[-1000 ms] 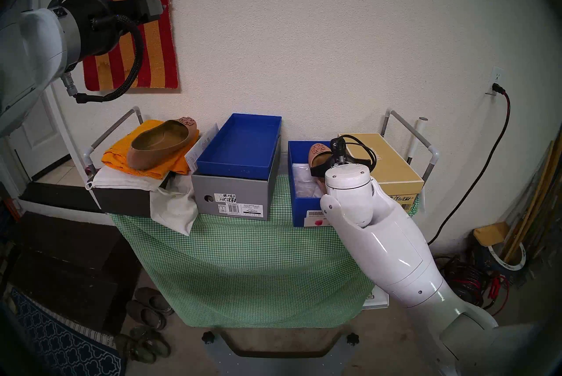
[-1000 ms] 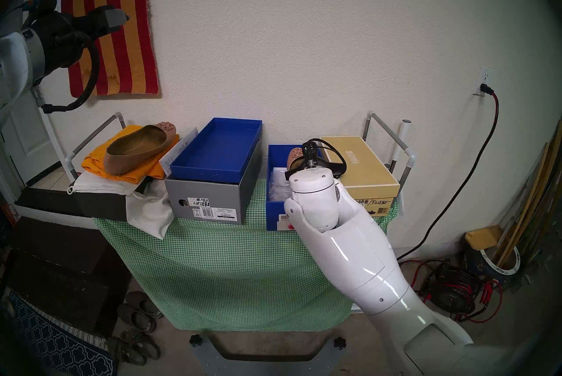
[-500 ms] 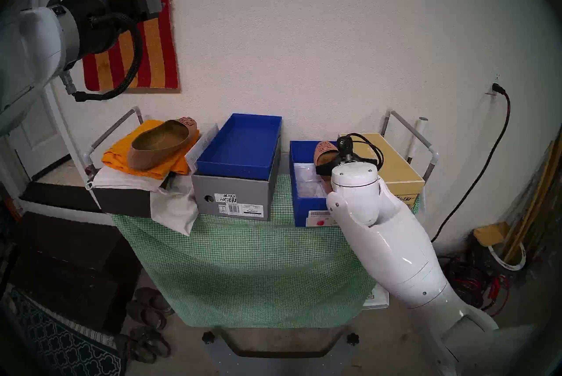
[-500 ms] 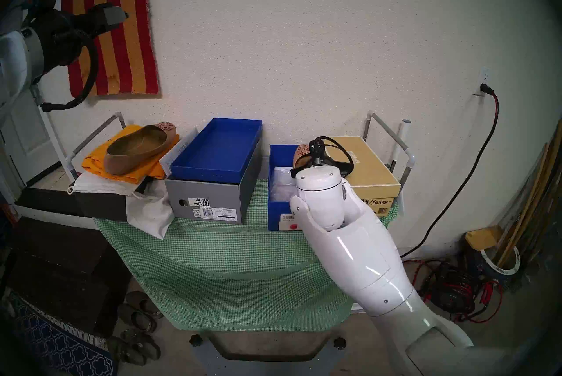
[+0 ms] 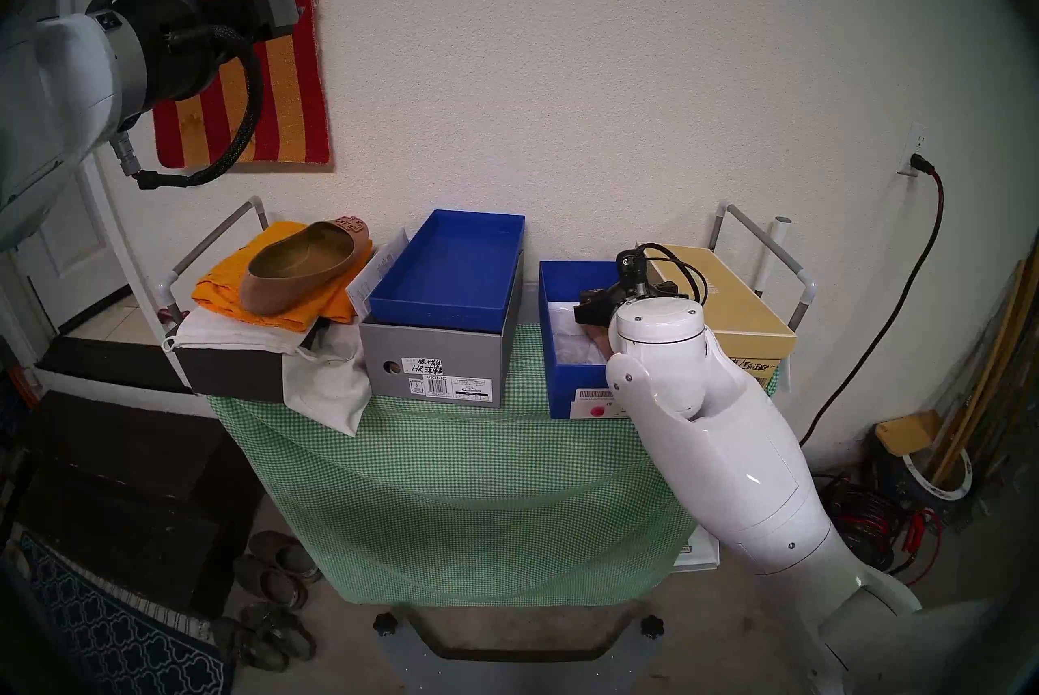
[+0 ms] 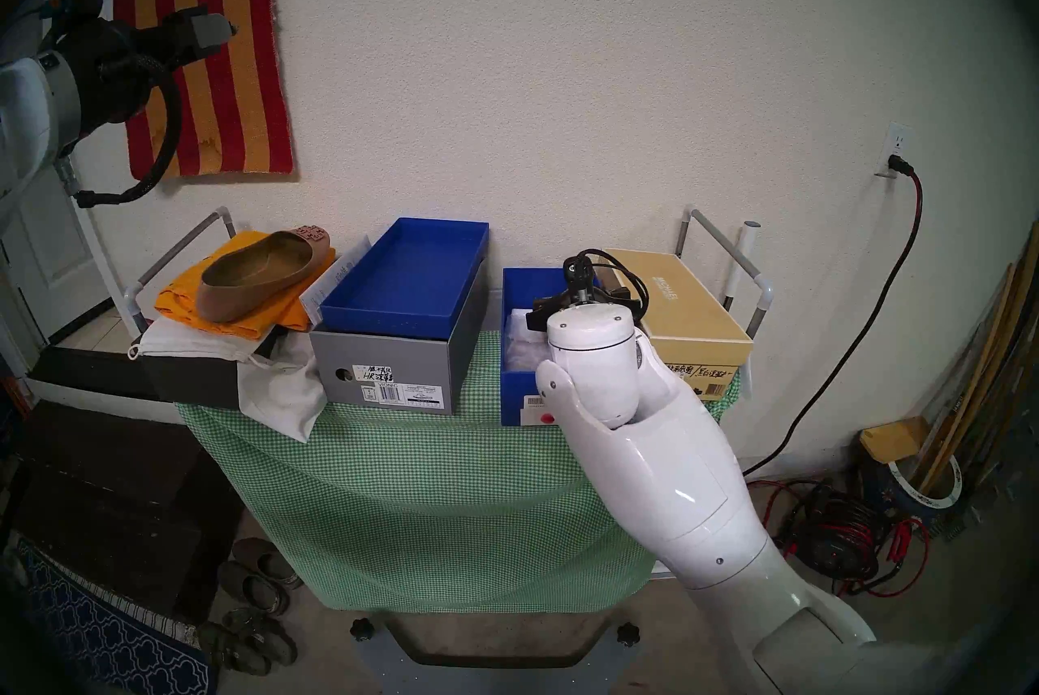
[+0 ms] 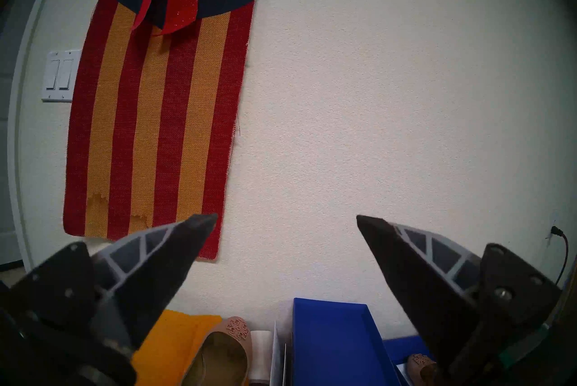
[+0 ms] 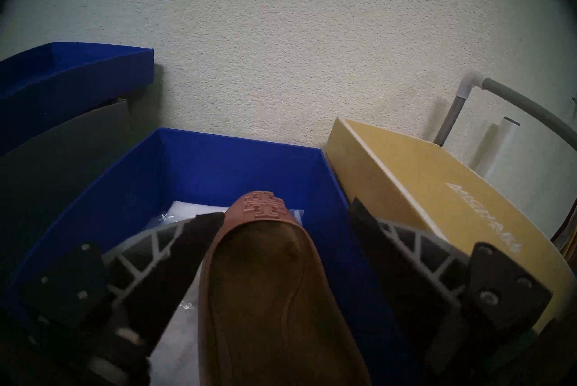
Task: Put shoes into shoe box
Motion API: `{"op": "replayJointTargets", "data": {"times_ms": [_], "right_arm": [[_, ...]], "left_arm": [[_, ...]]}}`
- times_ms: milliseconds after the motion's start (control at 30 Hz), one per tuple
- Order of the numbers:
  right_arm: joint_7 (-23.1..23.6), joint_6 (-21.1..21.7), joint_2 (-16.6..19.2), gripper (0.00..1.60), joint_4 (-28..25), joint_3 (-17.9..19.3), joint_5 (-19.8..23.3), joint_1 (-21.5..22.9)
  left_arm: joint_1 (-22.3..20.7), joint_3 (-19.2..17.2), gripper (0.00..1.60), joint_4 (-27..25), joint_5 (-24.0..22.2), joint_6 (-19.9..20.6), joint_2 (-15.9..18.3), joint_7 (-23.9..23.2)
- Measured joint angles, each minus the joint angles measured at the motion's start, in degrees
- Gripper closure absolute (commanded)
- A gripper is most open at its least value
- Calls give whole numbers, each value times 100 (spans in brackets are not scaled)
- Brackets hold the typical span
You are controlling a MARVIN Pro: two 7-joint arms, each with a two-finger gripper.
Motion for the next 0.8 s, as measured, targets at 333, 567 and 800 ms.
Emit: {"op": "replayJointTargets", "data": {"times_ms": [333,567,800], "right_arm": [[63,-654,42,0,-214,64,-118,-26],[240,-1318,116,0,-438,12,-371,-85],[352,-2059,194,0,-691,128,-741,-192]], "left_arm": [[45,473,0,89,206,-179,-59,-179],[62,772,0,160,377,-348,-100,-378],[14,970,0,192,486,-488,-152,-542]]}}
